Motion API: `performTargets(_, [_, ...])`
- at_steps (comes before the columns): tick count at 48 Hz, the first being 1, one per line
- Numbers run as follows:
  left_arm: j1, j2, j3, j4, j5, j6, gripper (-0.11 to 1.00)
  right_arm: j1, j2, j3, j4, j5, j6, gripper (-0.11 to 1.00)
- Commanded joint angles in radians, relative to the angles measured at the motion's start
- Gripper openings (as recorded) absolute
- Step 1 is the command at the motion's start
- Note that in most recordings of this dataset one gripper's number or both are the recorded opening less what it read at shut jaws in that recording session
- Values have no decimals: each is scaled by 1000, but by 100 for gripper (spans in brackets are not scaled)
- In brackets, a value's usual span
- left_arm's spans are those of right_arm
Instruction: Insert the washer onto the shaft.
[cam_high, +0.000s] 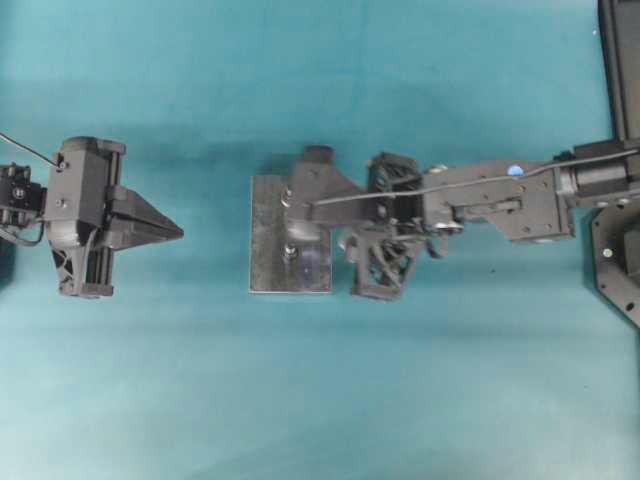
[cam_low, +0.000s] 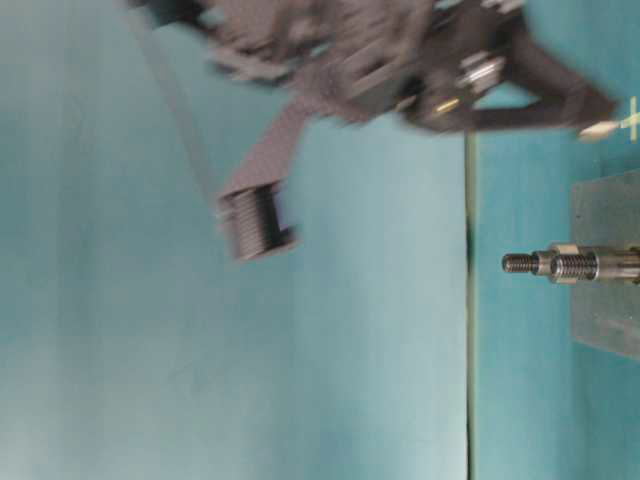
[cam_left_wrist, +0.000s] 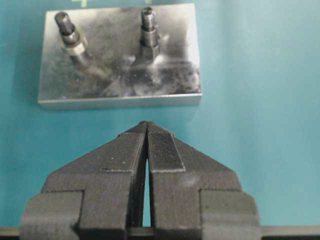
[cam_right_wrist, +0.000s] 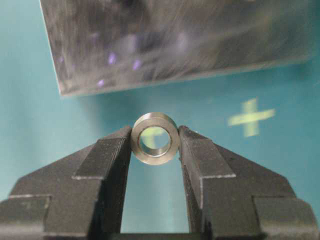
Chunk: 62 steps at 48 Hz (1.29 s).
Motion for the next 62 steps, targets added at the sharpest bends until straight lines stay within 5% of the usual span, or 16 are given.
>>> performTargets(1, [-2,-5,-18,2,-9,0,0,6,-23,-75,-15,25,0,33])
performTargets(29, [-2,-9,-14,2,-9,0,0,41,98,-261,-21,80,-75,33])
performTargets(62, [-2,-15,-3,2,-9,0,0,38,144,-275,-23,104,-91,33])
